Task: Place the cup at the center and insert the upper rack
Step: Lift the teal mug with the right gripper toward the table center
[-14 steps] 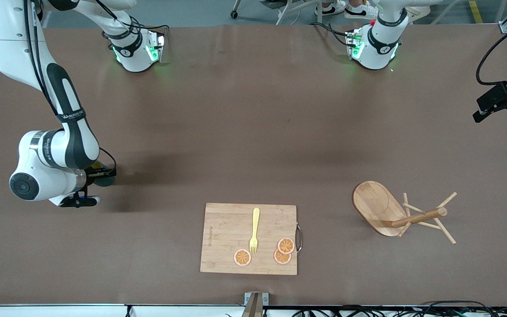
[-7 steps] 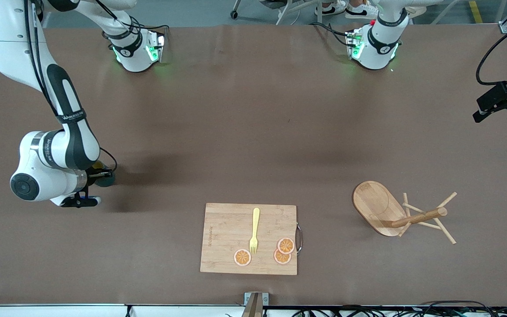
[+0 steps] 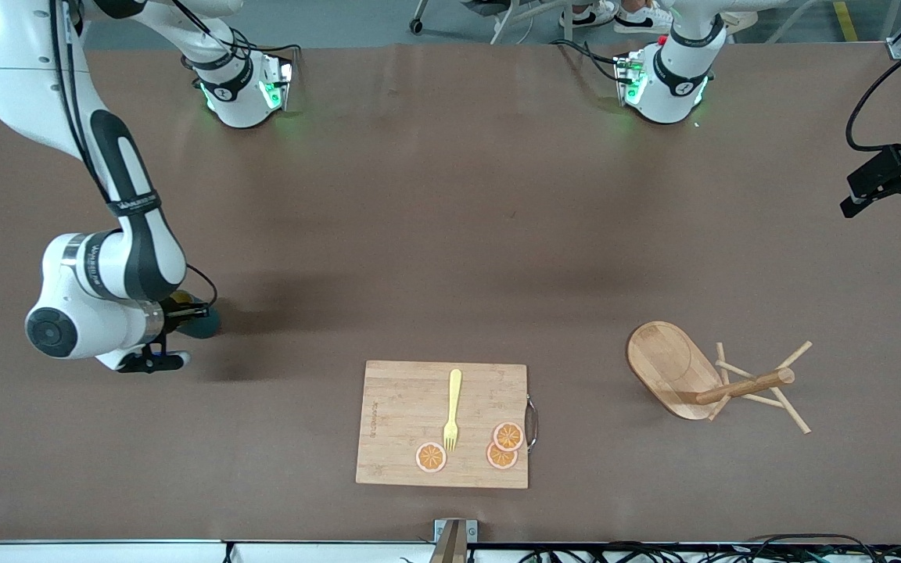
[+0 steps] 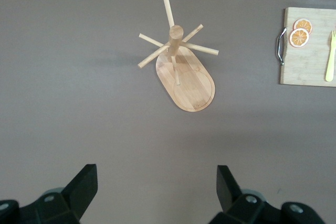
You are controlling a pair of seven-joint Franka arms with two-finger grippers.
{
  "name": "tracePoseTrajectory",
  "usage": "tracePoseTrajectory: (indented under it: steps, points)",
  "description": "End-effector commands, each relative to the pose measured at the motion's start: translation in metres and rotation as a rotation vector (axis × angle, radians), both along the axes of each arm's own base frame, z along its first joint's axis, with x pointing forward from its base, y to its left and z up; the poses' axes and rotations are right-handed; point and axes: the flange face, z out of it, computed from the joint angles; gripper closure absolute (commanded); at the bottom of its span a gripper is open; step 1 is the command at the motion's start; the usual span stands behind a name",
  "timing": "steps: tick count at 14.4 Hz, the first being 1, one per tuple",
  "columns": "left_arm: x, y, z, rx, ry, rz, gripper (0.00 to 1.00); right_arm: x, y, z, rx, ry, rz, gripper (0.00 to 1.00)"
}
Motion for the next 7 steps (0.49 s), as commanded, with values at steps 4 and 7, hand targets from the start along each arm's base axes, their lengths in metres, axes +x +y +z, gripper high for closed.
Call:
tracePoseTrajectory:
  steps: [4,7]
  points:
    - [-0.002,0.0,0.004,-0.01,-0.006,-0.004,0.0,0.014,0.12,0.056,0.077,-0.068,0.007,1.0]
    - [-0.002,0.0,0.005,-0.01,-0.008,-0.004,0.0,-0.009,0.223,0.062,0.052,-0.084,0.045,1.0]
